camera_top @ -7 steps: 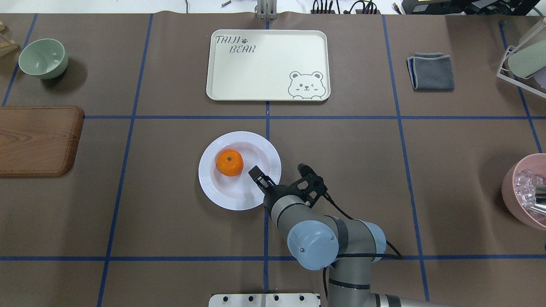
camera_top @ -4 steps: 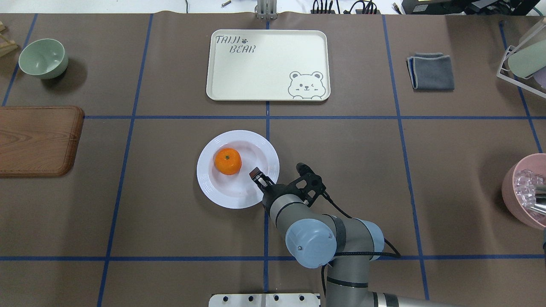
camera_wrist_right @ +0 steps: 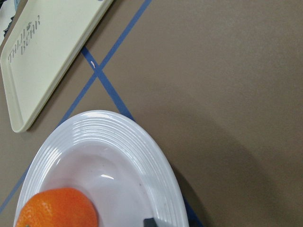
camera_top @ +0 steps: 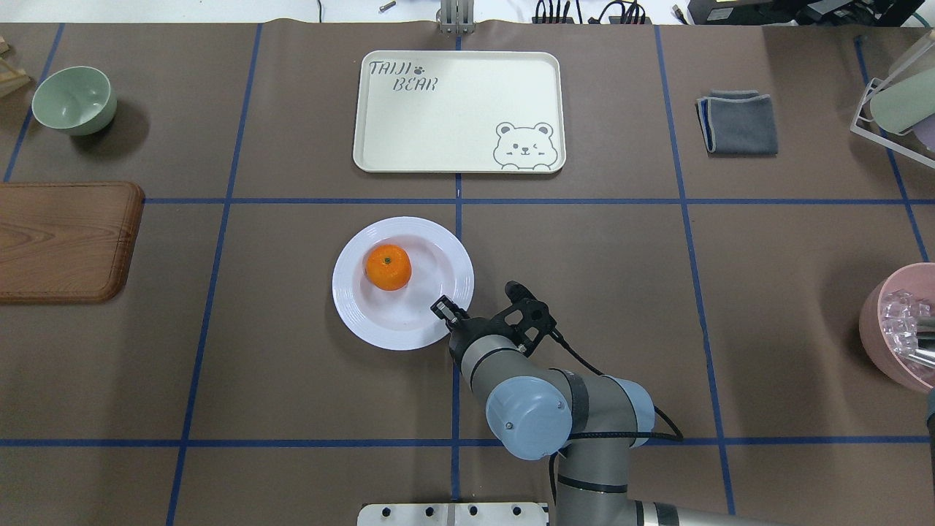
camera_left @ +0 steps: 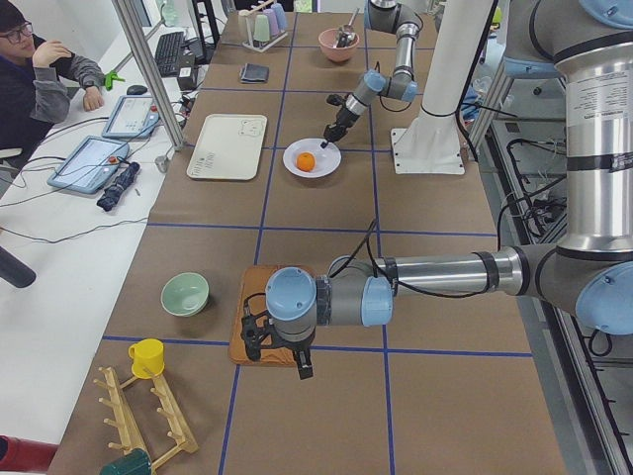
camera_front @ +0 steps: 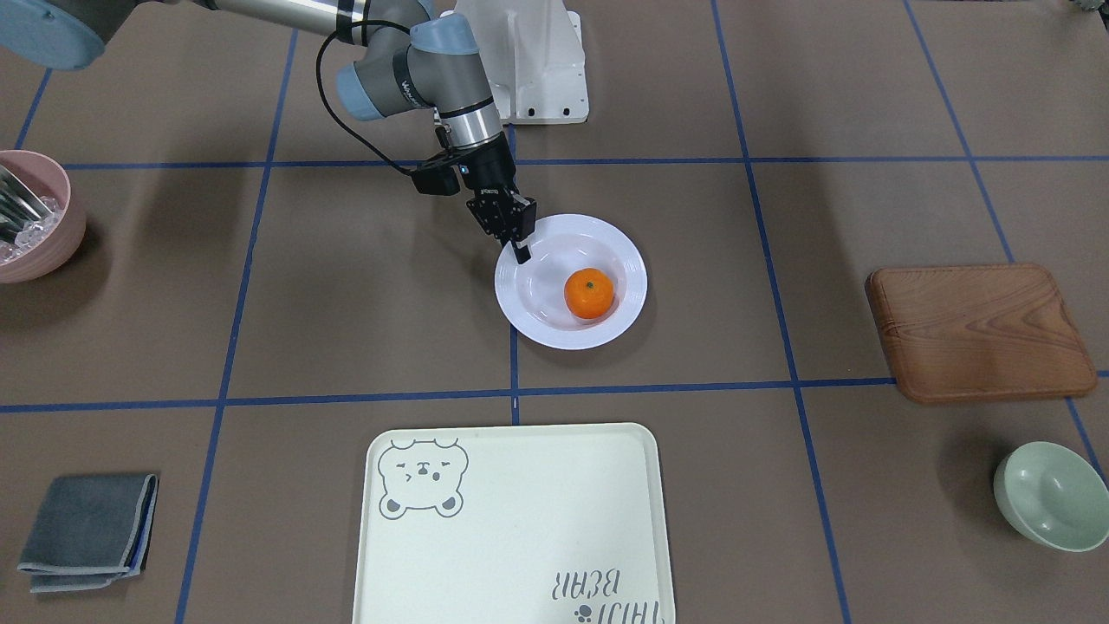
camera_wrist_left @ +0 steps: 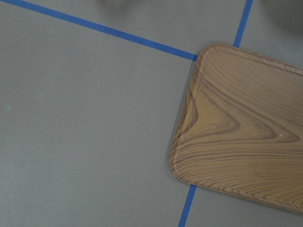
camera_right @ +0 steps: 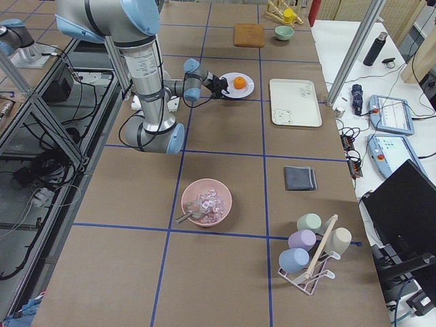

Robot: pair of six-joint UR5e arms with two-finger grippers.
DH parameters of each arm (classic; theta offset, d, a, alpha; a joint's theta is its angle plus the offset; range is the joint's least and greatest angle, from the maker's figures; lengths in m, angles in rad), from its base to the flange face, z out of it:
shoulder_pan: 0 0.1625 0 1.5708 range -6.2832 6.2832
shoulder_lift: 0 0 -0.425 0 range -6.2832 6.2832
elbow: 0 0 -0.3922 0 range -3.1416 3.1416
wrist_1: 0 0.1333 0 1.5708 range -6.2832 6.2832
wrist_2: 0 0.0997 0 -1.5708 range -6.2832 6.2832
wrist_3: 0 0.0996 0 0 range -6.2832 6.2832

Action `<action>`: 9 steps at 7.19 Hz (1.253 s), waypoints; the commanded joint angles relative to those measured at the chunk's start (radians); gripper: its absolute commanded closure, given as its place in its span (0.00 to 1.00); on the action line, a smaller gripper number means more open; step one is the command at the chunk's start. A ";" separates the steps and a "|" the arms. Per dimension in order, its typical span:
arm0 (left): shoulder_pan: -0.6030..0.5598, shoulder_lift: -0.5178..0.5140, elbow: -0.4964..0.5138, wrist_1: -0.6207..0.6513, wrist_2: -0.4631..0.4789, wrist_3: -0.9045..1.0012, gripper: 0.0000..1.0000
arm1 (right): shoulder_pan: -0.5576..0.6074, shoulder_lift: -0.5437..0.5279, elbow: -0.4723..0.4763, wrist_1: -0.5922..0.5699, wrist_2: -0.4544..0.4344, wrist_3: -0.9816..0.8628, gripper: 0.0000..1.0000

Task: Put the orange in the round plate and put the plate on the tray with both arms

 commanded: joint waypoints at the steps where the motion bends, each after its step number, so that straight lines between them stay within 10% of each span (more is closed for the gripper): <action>1: 0.000 0.000 0.000 0.000 -0.001 0.000 0.02 | 0.002 -0.008 0.033 0.004 -0.001 0.006 1.00; 9: 0.005 0.000 -0.002 0.000 -0.001 0.000 0.02 | 0.028 -0.082 0.191 0.012 -0.053 0.012 1.00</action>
